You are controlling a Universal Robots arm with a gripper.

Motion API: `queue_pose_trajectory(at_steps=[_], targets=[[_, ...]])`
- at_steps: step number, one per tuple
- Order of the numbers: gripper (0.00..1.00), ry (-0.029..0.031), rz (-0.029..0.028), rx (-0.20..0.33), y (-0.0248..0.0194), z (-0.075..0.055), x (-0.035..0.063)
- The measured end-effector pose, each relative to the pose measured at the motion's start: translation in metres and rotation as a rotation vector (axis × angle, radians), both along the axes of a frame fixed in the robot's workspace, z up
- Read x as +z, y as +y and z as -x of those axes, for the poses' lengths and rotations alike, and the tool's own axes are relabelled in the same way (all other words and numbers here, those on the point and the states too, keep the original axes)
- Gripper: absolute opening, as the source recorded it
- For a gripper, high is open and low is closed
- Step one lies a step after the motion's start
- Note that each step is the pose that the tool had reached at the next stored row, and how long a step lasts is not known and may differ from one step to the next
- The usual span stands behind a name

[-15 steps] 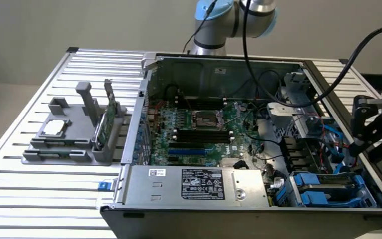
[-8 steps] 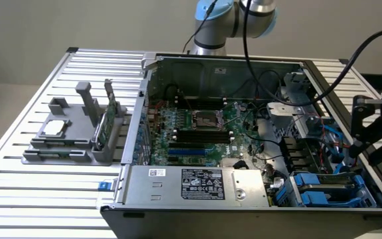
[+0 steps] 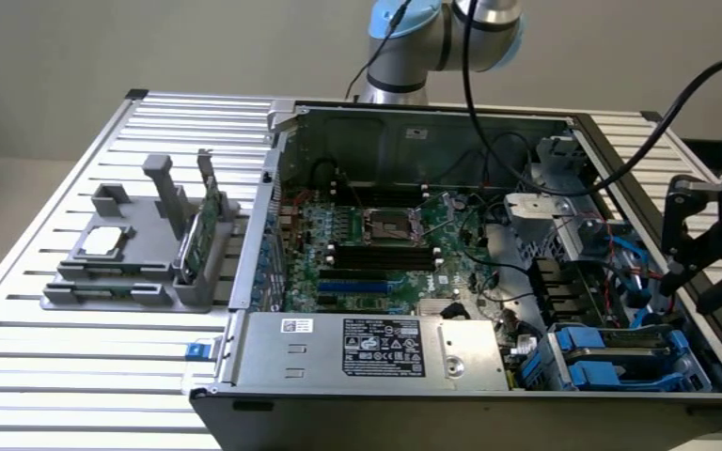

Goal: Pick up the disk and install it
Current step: 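Insert the first disk wire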

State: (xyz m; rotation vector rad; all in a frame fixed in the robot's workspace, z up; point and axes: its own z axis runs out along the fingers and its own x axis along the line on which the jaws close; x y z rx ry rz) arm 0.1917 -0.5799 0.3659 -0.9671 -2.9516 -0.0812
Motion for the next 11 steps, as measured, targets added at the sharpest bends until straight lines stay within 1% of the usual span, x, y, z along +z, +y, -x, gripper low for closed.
queue_pose_trajectory(at_steps=[4, 9, 11], targets=[[0.36, 0.0032, -0.0001, -0.039, -0.0007, 0.0000, 0.0000], [0.36, 0.0054, 0.0000, -0.097, -0.0013, 0.0000, 0.0000], [0.36, 0.0080, -0.0007, -0.109, -0.0031, 0.0000, 0.0001]])
